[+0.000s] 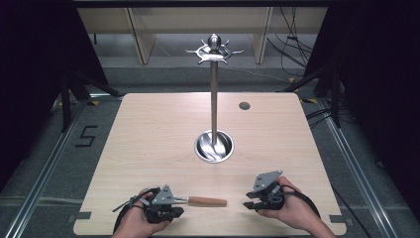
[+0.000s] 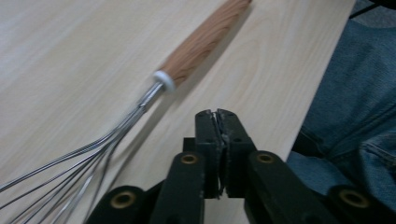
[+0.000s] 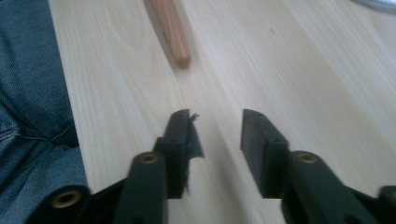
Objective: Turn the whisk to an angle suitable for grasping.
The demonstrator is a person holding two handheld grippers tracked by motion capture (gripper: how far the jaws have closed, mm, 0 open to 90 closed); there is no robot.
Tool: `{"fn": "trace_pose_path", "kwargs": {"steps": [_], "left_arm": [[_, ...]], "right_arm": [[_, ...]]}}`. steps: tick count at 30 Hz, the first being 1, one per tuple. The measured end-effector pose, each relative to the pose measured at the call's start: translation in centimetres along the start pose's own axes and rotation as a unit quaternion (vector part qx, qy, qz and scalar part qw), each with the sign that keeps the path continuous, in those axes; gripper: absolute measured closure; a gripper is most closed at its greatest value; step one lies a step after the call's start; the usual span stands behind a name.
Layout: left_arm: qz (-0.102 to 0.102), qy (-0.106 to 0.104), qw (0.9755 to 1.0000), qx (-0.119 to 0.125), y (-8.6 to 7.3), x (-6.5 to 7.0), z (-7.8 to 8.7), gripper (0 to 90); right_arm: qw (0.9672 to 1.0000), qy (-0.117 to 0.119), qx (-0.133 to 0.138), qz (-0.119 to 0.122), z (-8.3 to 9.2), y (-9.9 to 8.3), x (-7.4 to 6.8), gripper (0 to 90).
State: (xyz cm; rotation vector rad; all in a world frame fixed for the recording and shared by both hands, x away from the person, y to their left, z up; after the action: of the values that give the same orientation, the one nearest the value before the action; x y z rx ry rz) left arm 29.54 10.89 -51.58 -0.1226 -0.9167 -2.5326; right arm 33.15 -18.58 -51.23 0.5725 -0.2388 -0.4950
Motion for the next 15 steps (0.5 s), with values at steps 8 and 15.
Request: {"fn": "trace_pose_path", "kwargs": {"steps": [8,15], "left_arm": [[0.013,-0.027,0.9995,-0.010,2.7,1.3,-3.2,89.2],[-0.003,-0.017,0.9990,-0.042,4.7,0.4,-4.9,89.2]], "right_arm": [[0.9968,-0.023,-0.009,-0.076,1.3,-0.8,1.1,85.9],[0.9946,-0.025,-0.009,-0.100,1.1,-0.9,1.3,86.2]]}}
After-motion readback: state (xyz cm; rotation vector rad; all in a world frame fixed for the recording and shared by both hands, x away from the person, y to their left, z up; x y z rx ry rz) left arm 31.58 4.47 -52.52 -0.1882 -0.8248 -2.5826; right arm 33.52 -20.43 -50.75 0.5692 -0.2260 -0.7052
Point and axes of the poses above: each handheld gripper's, and its own axes: z roughly backward along the jaws, y roughly out of its top, x roughly to its right, the point moved 5 cm from there along -z, roughly forward along the jaws, and after that the axes turned 9 degrees about -y, right-handed, at the moved point
